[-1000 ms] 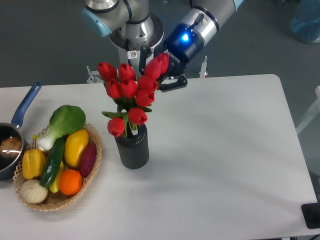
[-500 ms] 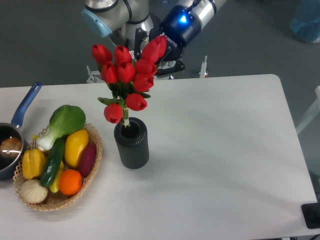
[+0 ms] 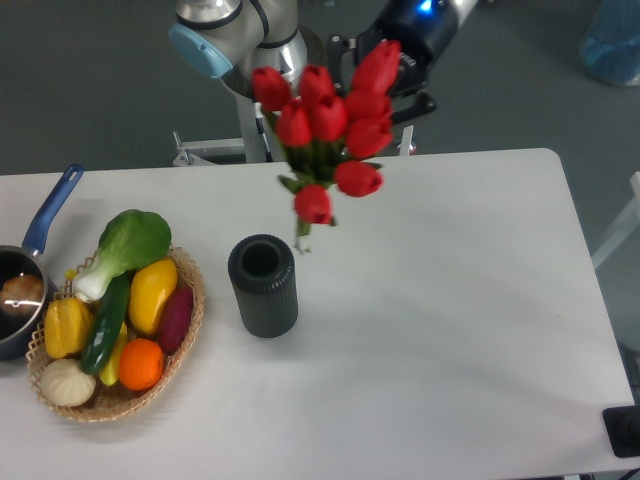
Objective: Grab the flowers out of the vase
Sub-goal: 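Carry the tulip bunch away from the vase over the empty table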
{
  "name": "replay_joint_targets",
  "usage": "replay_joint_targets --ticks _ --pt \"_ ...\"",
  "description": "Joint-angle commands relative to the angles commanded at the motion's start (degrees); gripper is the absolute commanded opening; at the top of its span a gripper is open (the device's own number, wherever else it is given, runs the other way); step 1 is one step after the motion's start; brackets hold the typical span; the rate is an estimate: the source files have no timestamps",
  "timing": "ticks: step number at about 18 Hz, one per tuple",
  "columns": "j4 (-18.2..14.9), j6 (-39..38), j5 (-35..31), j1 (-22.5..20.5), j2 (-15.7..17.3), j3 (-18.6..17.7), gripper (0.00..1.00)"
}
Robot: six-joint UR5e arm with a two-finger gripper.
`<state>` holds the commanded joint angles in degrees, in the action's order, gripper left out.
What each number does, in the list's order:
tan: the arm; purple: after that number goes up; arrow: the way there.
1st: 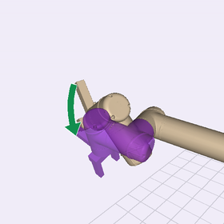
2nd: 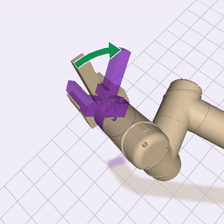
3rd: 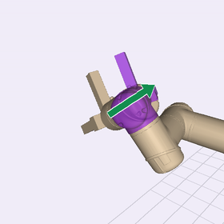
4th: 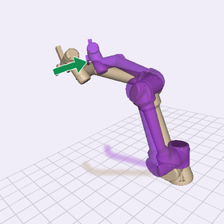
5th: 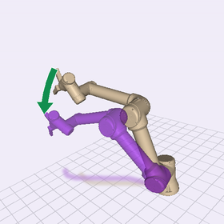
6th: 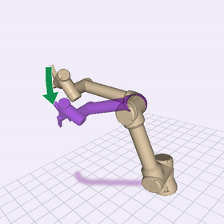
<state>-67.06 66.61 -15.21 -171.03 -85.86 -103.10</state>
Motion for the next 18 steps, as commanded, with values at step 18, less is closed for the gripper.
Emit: replay_joint_targets --ticks 18 --pt "3.16 7.04 -42.78 5.61 -7.12 4.30 0.06"
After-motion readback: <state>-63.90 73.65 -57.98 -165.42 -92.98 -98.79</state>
